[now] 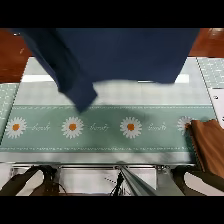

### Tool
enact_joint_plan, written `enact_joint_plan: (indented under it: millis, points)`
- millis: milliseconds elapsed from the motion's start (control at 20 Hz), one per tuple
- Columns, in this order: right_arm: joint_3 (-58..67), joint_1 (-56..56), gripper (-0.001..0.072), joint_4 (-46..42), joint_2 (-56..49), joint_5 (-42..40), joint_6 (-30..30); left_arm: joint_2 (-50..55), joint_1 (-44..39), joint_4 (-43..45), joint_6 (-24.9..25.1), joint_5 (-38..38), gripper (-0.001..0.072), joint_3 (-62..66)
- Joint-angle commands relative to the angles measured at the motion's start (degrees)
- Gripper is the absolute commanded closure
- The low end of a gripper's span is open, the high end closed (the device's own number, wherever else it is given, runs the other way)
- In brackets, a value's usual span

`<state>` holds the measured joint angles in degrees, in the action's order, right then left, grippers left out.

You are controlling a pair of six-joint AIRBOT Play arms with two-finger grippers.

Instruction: Fold the shirts.

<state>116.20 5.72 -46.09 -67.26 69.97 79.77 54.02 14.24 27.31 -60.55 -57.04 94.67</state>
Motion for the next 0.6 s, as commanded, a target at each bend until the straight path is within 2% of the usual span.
enact_joint_plan:
  millis: [0,100,250,550]
  points:
    - [4.6,-0.7,0.069,-9.1,13.4,1.0,1.3,-9.7,2.2,19.8,-6.5,0.2,0.0683,11.9]
    - [3.0,-0.7,0.0689,-14.0,20.2,1.8,1.6,-15.9,2.2,27.4,-6.9,0.1,0.0683,12.1]
    - [2.9,-0.7,0.069,-19.5,26.6,5.3,3.4,-22.3,2.2,33.4,-6.8,0.1,0.0683,12.1]
    - [1.3,-0.7,0.0689,-21.6,29.2,14.5,5.7,-23.2,2.2,35.5,-6.9,-8.0,0.0683,9.1]
